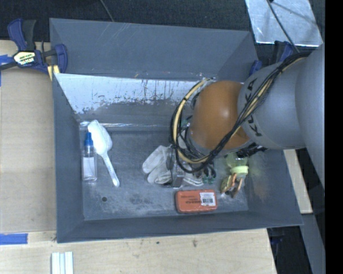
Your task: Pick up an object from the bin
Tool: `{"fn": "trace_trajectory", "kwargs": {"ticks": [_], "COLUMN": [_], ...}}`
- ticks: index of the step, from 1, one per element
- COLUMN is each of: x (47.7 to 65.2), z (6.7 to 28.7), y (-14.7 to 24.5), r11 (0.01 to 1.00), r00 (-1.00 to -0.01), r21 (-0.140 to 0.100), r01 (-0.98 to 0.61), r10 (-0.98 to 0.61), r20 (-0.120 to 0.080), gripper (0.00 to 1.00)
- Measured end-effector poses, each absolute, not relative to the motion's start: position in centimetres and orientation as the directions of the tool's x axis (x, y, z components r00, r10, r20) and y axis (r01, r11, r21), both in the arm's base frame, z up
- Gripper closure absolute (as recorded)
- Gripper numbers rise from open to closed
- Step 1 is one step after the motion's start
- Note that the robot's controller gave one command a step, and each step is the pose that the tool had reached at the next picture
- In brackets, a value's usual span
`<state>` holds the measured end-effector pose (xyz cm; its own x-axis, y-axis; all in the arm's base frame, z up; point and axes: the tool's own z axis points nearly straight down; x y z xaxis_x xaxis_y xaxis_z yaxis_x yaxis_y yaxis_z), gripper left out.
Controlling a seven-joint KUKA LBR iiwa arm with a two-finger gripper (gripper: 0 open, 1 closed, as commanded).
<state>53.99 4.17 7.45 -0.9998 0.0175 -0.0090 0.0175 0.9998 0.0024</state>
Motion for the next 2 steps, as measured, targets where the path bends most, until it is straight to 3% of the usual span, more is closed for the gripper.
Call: {"fn": "trace_trajectory", "kwargs": {"ticks": [1, 2], "x": [54.0, 55.4], "z": [7.5, 20.4], "y": [4.2, 3.1], "r11": [1.000, 1.000], "r00": [-1.000, -1.000], "r21": [0.003, 0.000], "r01": [0.018, 0.013], "r10": [0.018, 0.013], "r20": [-0.009, -0.001], "gripper": [1.00, 1.00]}}
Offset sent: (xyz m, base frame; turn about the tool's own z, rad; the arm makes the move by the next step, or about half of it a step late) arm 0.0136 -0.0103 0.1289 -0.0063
